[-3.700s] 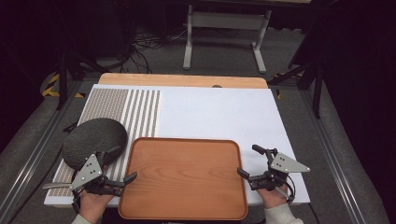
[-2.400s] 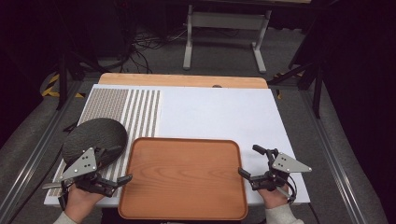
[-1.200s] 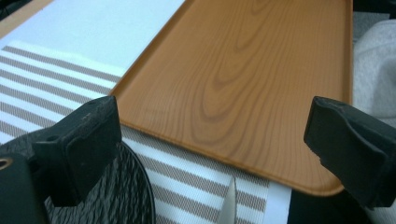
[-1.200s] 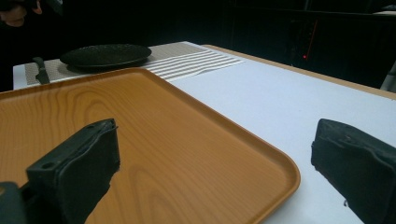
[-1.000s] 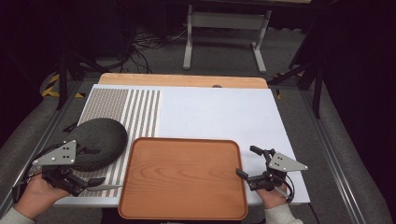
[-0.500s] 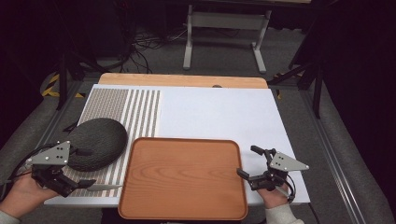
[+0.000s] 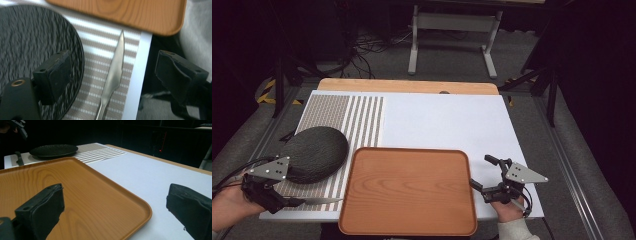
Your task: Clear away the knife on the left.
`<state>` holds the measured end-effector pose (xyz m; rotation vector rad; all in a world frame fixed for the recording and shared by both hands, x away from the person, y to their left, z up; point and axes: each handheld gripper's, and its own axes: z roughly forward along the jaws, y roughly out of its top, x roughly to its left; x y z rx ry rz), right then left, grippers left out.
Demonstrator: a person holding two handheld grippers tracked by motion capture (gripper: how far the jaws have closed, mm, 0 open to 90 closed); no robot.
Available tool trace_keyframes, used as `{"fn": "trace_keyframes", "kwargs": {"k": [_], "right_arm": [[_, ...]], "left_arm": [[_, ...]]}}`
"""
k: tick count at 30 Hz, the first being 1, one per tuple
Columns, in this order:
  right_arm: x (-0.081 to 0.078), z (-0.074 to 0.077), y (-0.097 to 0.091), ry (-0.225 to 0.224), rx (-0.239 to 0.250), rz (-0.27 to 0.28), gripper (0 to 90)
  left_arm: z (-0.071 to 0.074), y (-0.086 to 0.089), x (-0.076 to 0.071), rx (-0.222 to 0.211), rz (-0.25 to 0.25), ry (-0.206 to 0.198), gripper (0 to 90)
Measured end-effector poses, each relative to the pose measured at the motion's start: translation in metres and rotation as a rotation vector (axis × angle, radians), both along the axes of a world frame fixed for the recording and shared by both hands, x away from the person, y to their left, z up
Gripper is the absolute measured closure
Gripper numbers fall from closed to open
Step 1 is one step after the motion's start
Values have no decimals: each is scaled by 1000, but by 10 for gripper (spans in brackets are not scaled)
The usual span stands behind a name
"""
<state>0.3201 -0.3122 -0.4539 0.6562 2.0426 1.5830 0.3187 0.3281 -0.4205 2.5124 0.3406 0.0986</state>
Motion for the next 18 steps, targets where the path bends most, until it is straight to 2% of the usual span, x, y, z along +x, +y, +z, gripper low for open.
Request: {"fn": "trace_keyframes", "kwargs": {"k": [9,13,15,18], "right_arm": [[0,0,1,1,-2,2,19],[0,0,1,1,-1,1,19],[1,0,1,2,-1,1,19],[1,0,0,2,1,2,19]], "left_arm": [[-6,2,2,116,-17,22,198],[-9,1,4,181,-27,33,219],[-11,-1,5,229,-33,40,220],[-13,-3,7,257,-41,35,229]]}}
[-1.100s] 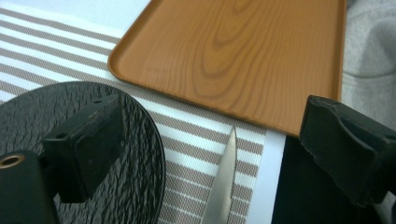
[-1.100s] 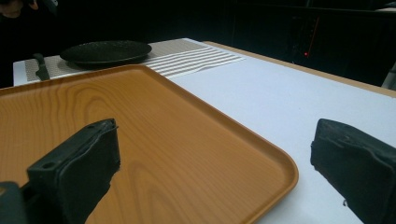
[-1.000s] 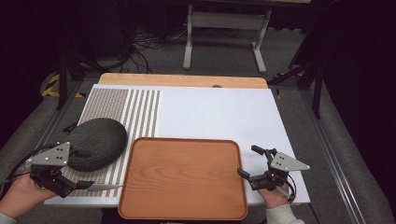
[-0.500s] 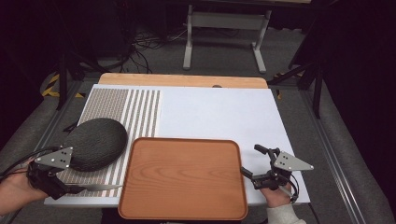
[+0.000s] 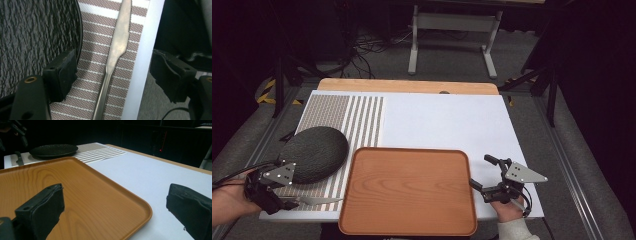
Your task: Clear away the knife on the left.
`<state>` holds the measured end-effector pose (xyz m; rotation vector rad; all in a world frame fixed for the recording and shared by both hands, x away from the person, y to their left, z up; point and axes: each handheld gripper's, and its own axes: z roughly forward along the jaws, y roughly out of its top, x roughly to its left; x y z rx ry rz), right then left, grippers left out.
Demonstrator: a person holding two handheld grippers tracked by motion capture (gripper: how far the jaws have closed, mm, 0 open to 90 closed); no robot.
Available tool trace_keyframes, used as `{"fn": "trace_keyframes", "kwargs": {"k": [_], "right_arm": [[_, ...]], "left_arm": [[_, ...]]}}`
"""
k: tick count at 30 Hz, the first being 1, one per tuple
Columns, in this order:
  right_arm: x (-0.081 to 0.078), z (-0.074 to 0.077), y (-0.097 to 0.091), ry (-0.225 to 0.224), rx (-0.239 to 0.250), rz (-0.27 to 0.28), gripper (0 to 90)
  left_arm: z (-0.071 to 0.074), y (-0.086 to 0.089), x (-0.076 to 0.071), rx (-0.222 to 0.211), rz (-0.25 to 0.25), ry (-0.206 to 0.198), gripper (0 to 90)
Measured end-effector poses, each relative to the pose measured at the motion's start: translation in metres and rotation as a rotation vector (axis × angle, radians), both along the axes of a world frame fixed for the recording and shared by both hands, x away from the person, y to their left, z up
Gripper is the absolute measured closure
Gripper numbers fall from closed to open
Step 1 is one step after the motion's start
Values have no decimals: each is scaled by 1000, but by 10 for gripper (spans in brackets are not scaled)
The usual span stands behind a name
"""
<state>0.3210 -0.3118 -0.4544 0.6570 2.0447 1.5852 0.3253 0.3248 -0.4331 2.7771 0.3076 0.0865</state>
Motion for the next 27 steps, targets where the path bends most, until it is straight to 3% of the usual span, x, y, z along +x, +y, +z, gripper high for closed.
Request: {"fn": "trace_keyframes", "kwargs": {"k": [5,10,14,17,24,27], "right_arm": [[0,0,0,3,1,3,22],[0,-1,1,6,2,6,22],[1,-1,2,7,-1,11,23],[1,-1,2,5,-3,12,23],[0,0,0,6,2,9,25],[0,0,1,3,1,14,26]], "left_arm": [[-4,-3,3,74,2,26,268],[-9,-5,7,133,-32,74,341],[-13,-8,8,178,-37,64,359],[-16,-10,10,222,-43,82,393],[-22,-13,13,280,-64,101,503],[-24,-14,12,302,-86,84,566]]}}
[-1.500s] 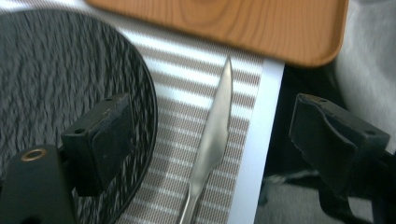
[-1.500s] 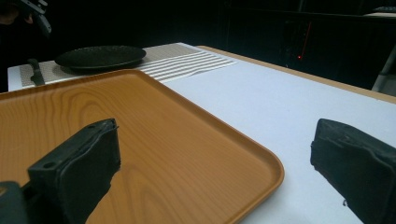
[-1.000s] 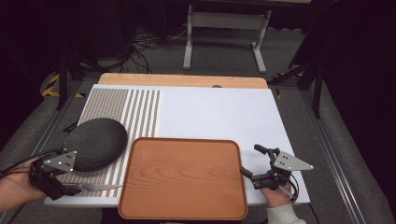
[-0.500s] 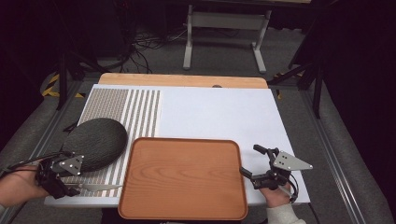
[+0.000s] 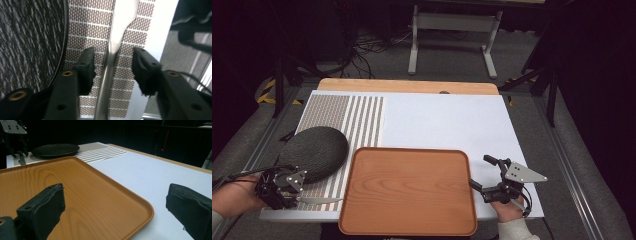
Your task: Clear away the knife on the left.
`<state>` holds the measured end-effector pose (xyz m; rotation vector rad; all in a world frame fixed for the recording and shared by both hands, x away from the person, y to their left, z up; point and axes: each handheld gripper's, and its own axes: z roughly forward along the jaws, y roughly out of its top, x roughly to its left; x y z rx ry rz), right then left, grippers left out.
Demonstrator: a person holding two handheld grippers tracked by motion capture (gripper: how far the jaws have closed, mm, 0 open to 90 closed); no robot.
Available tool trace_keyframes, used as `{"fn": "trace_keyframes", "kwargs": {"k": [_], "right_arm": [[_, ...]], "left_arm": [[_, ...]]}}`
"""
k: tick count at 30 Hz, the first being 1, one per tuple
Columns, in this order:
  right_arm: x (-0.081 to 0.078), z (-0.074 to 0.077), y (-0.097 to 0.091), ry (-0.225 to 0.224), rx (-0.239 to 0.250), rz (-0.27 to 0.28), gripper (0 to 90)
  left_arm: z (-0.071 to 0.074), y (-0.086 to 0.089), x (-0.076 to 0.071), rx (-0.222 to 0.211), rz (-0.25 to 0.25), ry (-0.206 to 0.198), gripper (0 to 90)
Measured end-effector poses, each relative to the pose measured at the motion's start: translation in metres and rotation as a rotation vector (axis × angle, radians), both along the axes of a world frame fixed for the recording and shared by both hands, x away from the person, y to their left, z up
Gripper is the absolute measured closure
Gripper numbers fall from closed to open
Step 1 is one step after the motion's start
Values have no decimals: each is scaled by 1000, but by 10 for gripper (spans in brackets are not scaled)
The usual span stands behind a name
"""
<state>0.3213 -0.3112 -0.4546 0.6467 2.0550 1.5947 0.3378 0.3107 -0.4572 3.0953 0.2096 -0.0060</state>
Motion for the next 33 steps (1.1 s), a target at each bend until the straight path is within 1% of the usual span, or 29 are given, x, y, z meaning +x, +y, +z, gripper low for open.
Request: {"fn": "trace_keyframes", "kwargs": {"k": [1,2,4,5,6,8,9,10,11,13,14,15,17,19,23,24,25,26,28,30,32,33], "right_arm": [[0,0,0,2,1,2,26],[0,0,0,7,-2,3,27],[0,-1,1,6,-5,6,28],[0,-1,1,7,-1,8,29],[0,0,1,6,-1,9,29],[0,0,1,6,-2,12,31],[0,-1,2,8,-1,13,31],[0,-1,2,10,-3,14,32],[0,-1,2,10,-2,16,32],[0,0,3,10,-5,16,33],[0,0,3,9,-7,16,32],[0,0,2,7,-9,17,33],[-1,0,2,7,-9,17,33],[-1,0,2,9,-6,16,33],[-1,0,2,8,-5,16,33],[-1,0,2,9,-5,16,33],[0,0,2,10,-6,16,33],[0,0,2,11,-6,15,33],[0,0,2,7,-6,13,32],[0,0,2,0,-4,15,33],[-1,0,2,4,-5,11,32],[-1,0,2,5,-5,9,32]], "left_arm": [[0,0,0,11,-11,-2,601],[0,0,0,12,-19,-7,650],[0,0,-1,19,-26,-14,715],[0,0,0,15,-41,-23,728],[0,-1,-1,24,-46,-27,746],[0,-3,-4,41,-93,-49,775],[-1,-3,-4,40,-105,-51,788],[-1,-3,-4,39,-109,-52,794],[0,-4,-4,53,-114,-54,795],[-1,-4,-5,51,-121,-57,796],[-1,-3,-6,41,-118,-59,797],[-1,-4,-5,49,-130,-62,797],[0,-6,-6,65,-136,-65,799],[-1,-5,-6,57,-138,-67,800],[-1,-6,-7,58,-133,-69,800],[0,-6,-7,66,-131,-72,800],[-1,-5,-8,57,-125,-73,800],[0,-5,-7,63,-127,-74,800],[0,-3,-8,44,-119,-76,800],[2,-3,-8,52,-108,-76,800],[4,-2,-7,40,-103,-77,801],[6,-1,-7,44,-98,-81,802]]}}
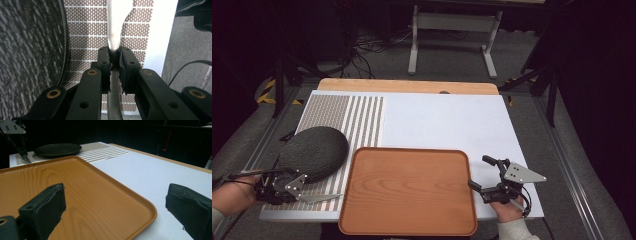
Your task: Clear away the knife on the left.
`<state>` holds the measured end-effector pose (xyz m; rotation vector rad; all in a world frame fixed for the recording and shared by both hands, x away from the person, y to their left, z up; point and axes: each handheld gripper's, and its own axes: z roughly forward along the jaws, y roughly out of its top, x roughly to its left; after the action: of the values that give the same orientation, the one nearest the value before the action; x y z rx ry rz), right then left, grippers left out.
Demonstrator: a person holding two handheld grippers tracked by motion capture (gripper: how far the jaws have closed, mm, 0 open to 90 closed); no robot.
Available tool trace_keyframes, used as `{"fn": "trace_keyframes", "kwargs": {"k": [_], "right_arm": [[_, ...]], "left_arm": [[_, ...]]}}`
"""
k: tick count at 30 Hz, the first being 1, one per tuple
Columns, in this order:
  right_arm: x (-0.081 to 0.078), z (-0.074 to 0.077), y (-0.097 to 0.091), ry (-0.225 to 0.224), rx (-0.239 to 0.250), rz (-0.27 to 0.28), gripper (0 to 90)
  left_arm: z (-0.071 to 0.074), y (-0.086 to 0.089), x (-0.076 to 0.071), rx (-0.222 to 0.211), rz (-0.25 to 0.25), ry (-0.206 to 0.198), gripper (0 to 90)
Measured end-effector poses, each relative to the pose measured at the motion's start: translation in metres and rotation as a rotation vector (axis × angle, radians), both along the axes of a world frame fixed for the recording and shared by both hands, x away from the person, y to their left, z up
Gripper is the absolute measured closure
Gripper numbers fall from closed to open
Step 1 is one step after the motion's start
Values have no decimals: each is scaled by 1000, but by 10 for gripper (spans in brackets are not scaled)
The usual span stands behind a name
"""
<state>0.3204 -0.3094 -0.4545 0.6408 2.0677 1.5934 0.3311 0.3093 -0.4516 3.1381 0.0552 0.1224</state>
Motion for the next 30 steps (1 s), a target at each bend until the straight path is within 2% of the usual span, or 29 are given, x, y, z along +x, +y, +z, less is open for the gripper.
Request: {"fn": "trace_keyframes", "kwargs": {"k": [9,16,22,30], "right_arm": [[0,0,0,2,0,-4,32],[0,0,0,1,3,-5,32],[0,0,0,1,5,-6,32],[-1,1,-1,-2,10,-6,32]], "left_arm": [[19,3,0,-48,55,-22,802],[39,0,-2,-113,109,-45,801],[58,-2,-3,-201,196,-52,801],[72,-8,-1,-255,292,-45,800]]}}
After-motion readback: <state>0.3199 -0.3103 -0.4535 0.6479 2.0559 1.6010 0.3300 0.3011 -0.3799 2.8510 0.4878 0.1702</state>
